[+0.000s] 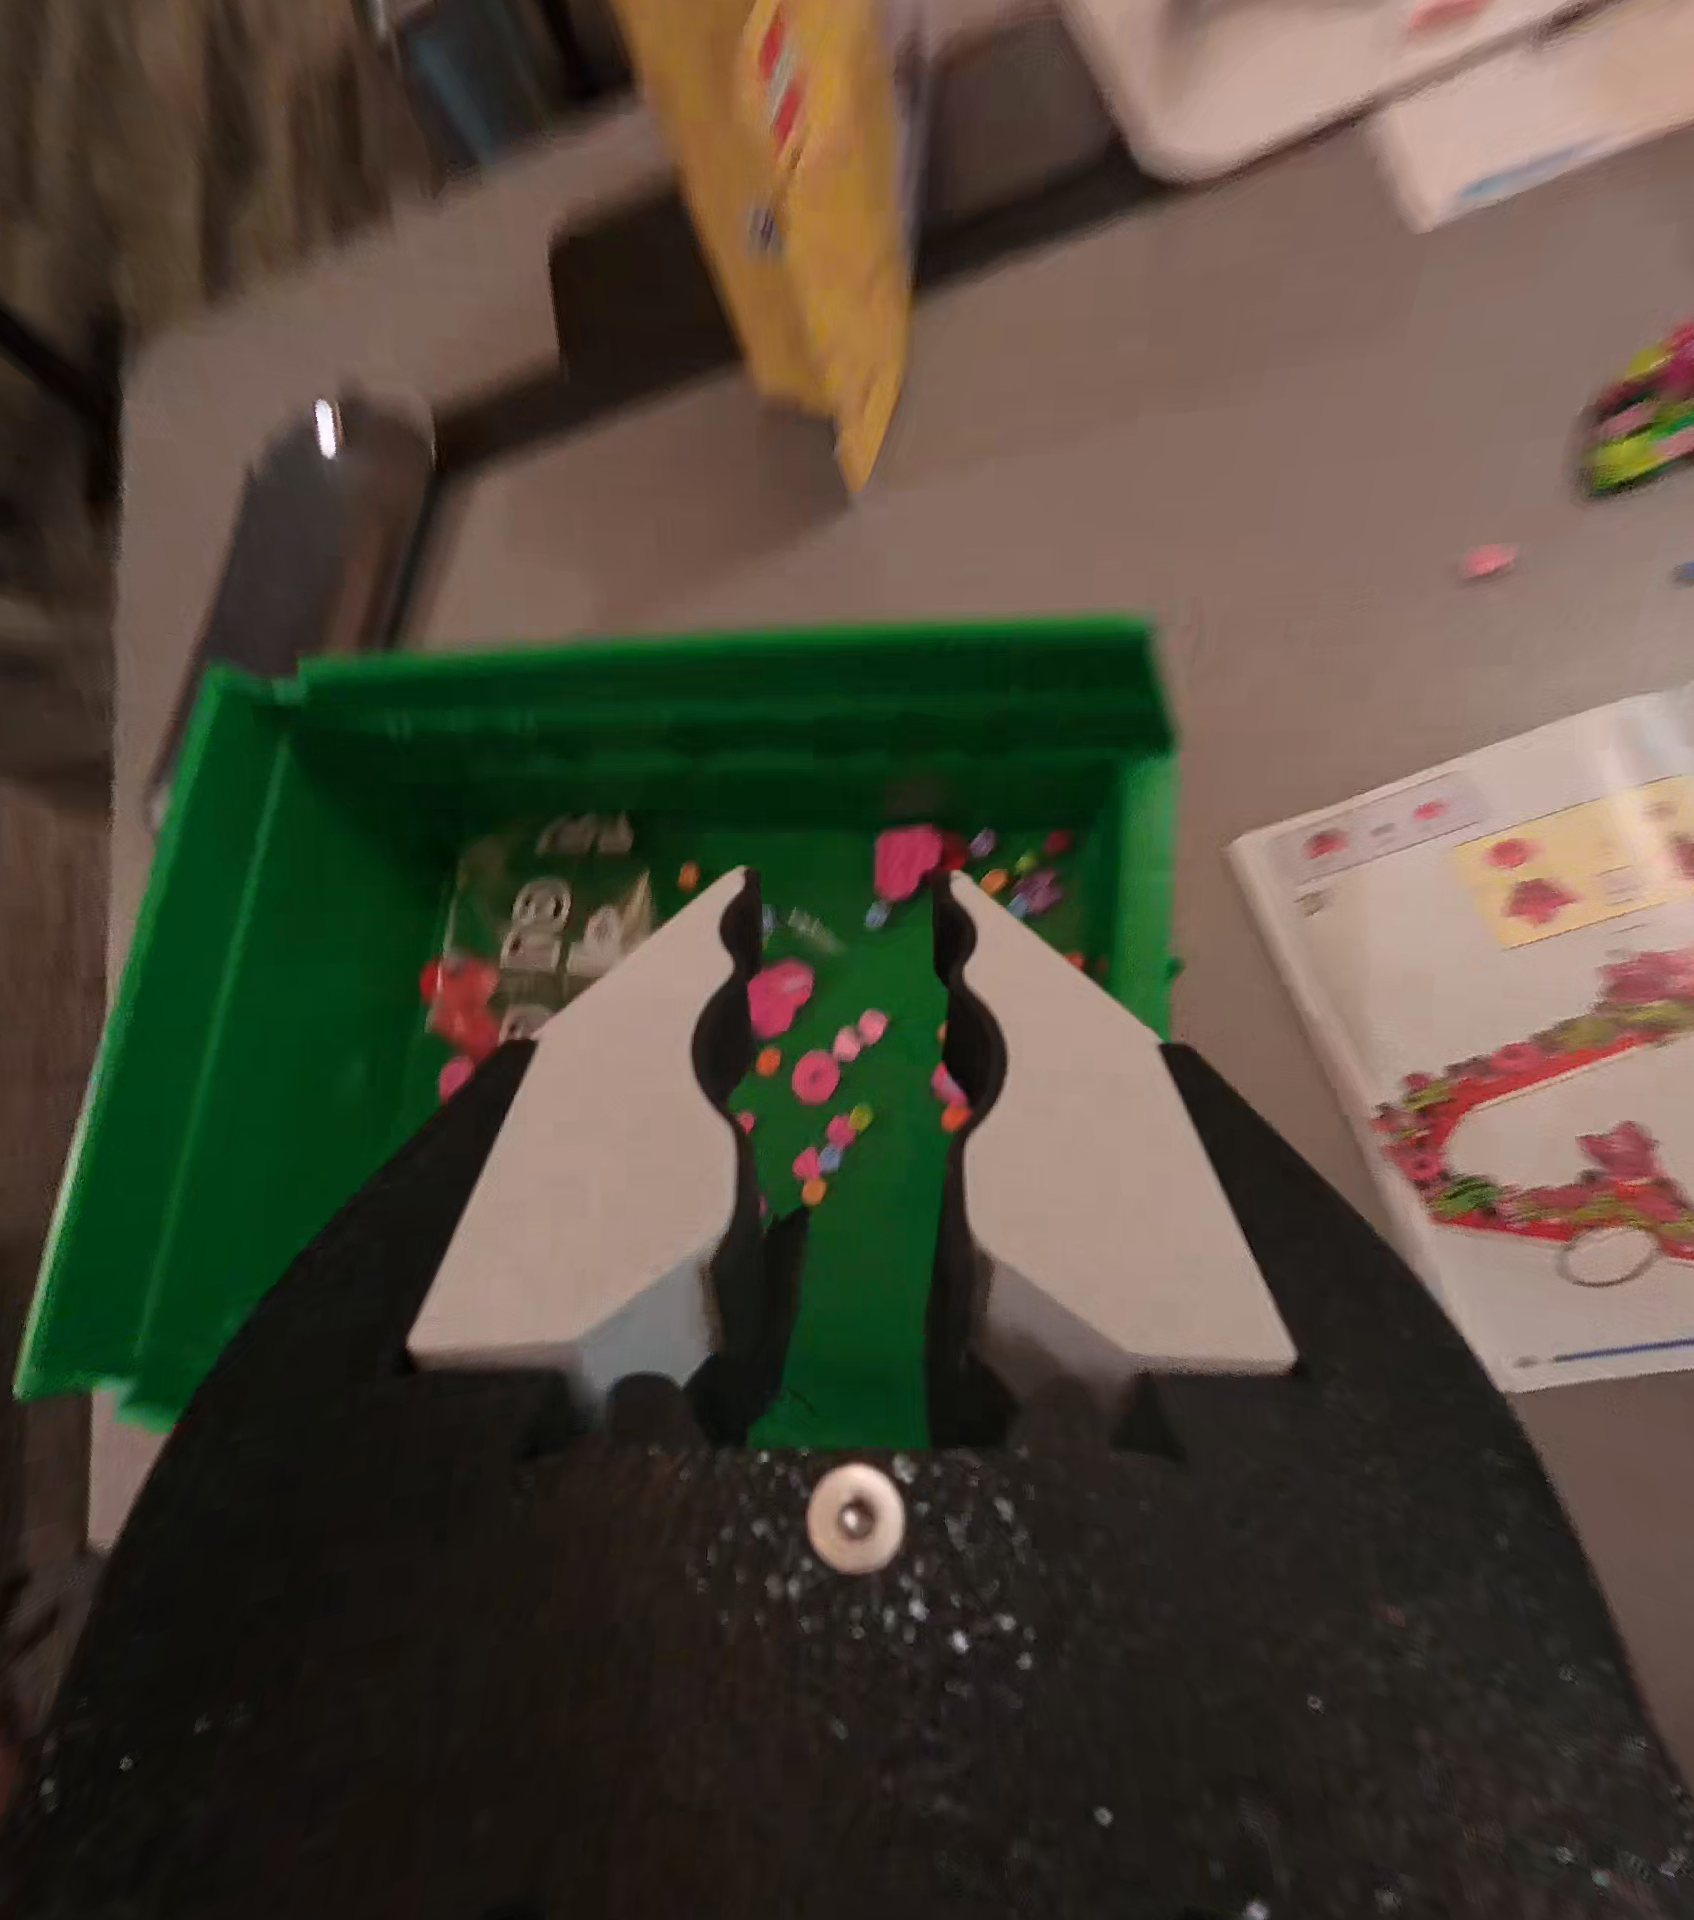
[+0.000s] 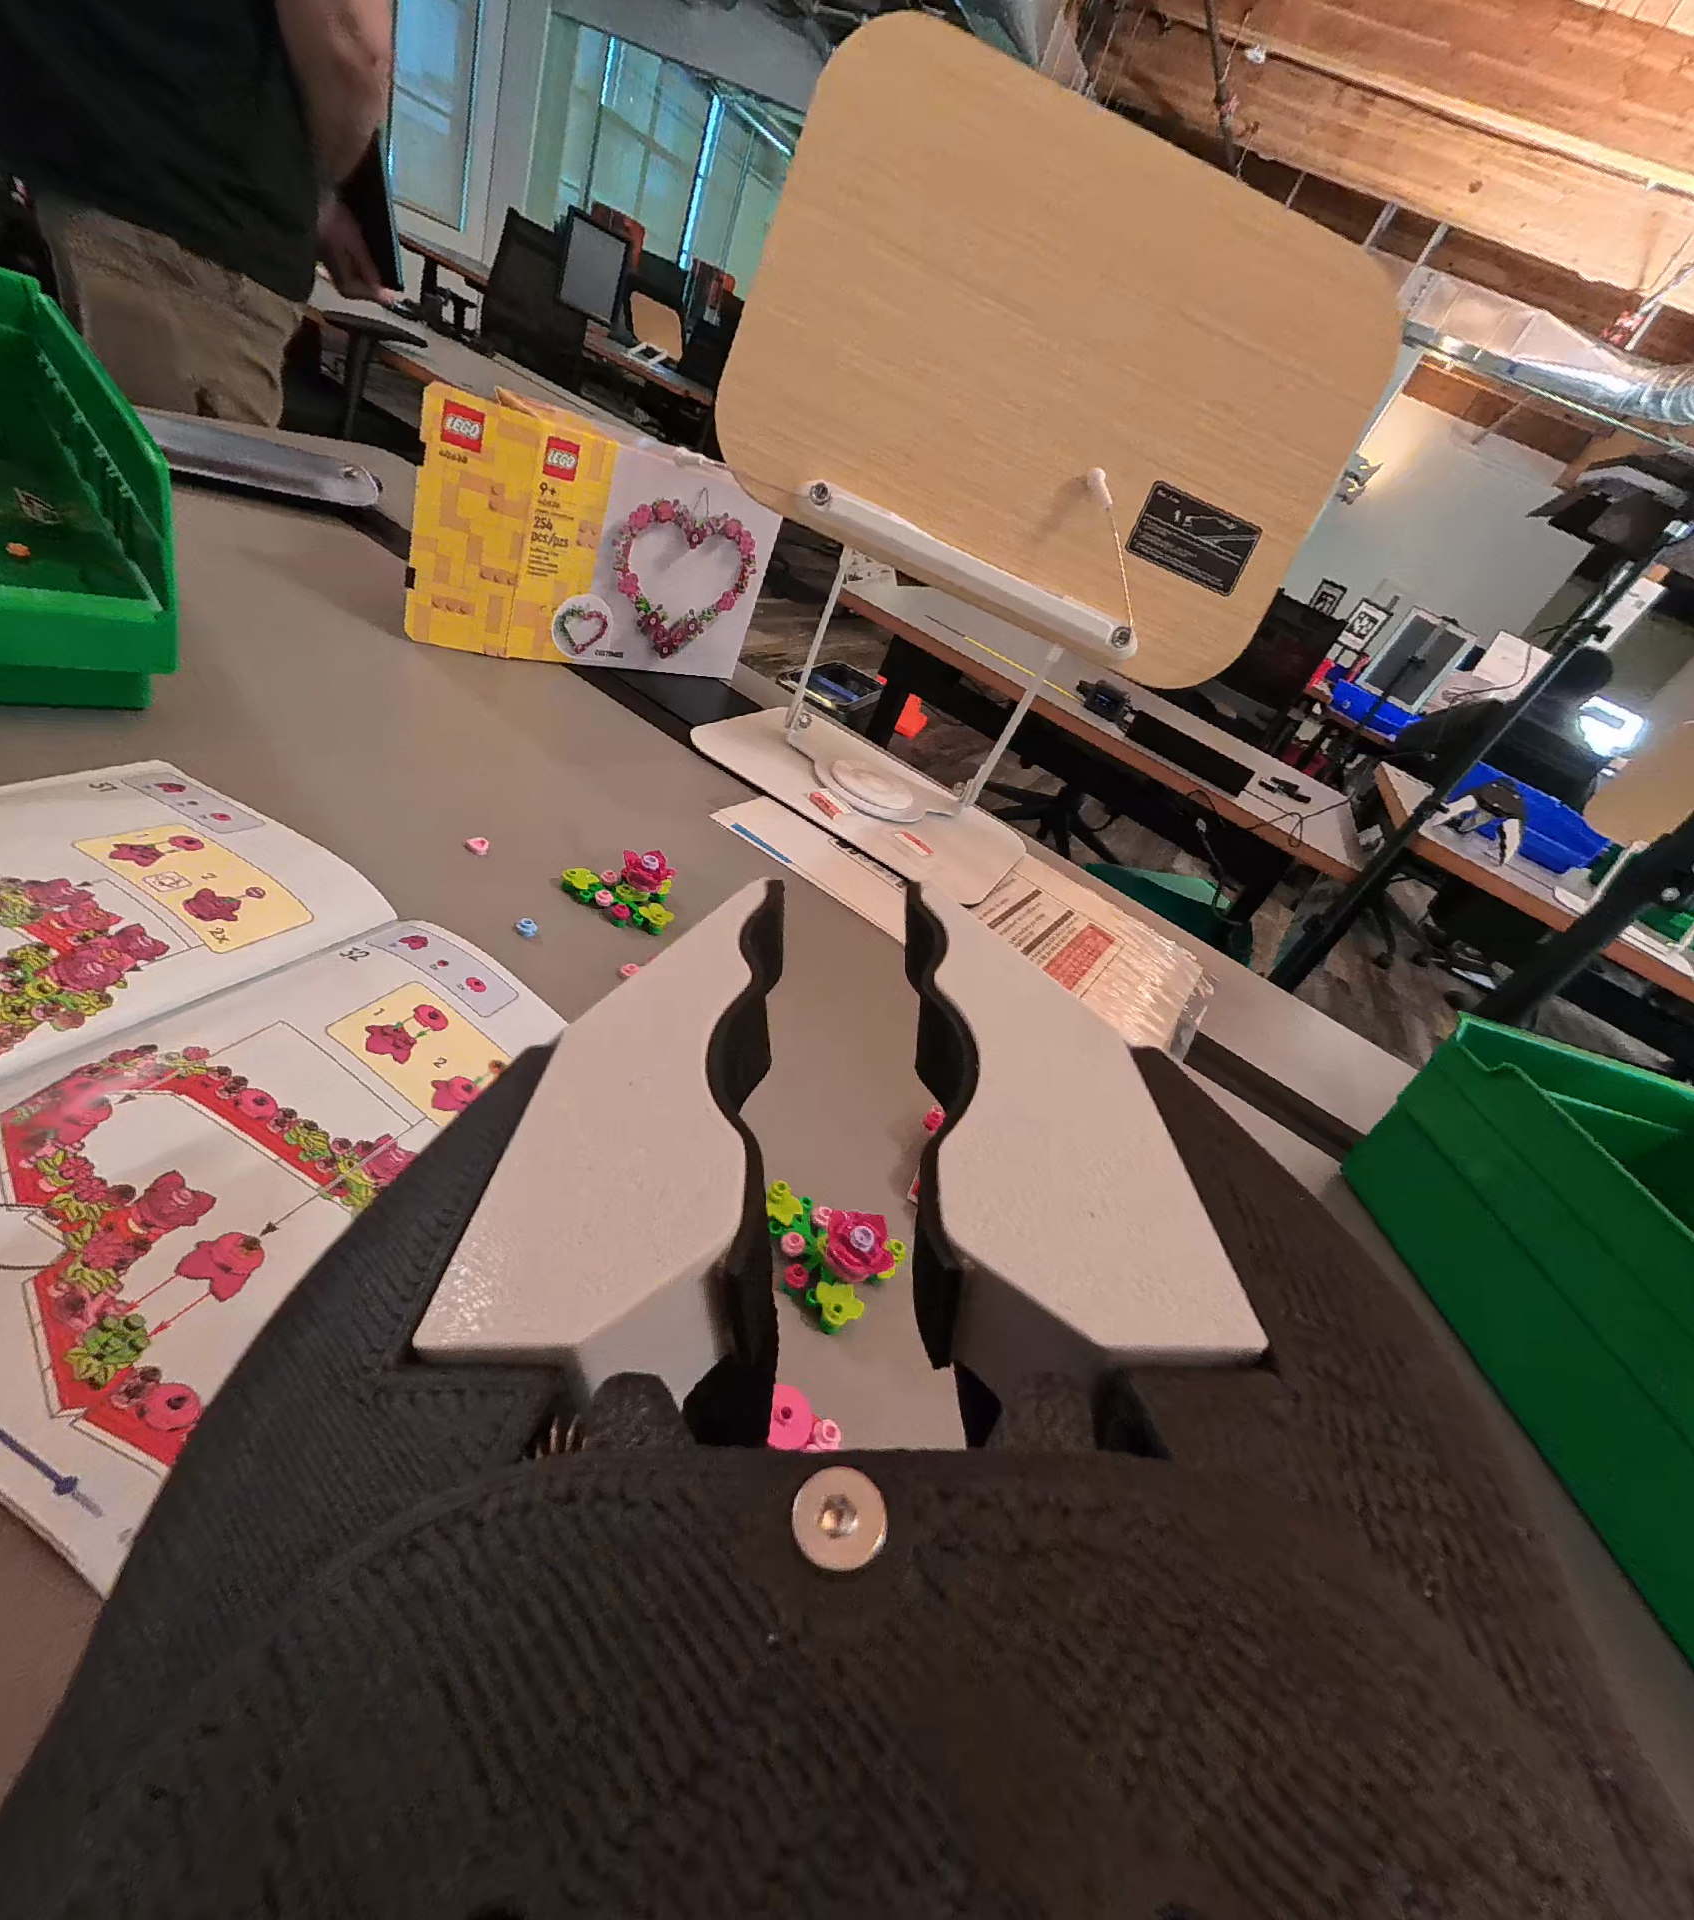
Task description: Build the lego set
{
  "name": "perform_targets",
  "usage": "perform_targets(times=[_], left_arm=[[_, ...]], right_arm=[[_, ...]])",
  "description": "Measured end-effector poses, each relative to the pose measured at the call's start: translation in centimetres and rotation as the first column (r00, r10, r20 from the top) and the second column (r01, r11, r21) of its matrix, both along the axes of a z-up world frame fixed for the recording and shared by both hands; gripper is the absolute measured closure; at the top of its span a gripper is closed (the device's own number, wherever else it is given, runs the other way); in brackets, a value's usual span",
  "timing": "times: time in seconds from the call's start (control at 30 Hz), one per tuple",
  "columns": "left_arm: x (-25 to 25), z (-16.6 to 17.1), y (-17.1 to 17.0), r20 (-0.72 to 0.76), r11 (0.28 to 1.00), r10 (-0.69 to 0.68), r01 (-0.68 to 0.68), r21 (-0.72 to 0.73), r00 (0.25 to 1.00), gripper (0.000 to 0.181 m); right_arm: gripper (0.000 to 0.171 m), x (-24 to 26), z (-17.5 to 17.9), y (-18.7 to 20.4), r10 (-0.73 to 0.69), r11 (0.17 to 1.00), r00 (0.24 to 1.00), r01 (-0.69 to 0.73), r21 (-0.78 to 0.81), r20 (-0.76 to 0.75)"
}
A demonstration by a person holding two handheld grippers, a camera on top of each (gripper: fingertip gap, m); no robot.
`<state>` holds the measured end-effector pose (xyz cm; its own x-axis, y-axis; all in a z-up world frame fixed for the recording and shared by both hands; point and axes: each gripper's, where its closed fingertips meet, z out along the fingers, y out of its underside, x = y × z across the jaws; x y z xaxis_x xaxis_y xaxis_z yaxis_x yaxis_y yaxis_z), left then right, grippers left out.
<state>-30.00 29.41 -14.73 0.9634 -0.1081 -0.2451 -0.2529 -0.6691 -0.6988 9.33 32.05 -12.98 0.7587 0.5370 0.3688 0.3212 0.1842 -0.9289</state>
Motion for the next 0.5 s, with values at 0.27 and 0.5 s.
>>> perform_targets(times=[0.27,0.5], left_arm=[[12.1,5.2,1.0,-0.081,0.85,-0.317,0.32,0.419,0.945,0.165],[15.0,0.9,4.5,-0.151,0.74,-0.324,0.35,0.575,0.934,0.161]], right_arm=[[0.15,0.1,0.6,0.1,-0.039,0.996,0.999,0.041,0.081,-0.026],[0.151,0.0,0.6,-0.4,-0.05,0.99,0.998,0.056,0.132,-0.046]])
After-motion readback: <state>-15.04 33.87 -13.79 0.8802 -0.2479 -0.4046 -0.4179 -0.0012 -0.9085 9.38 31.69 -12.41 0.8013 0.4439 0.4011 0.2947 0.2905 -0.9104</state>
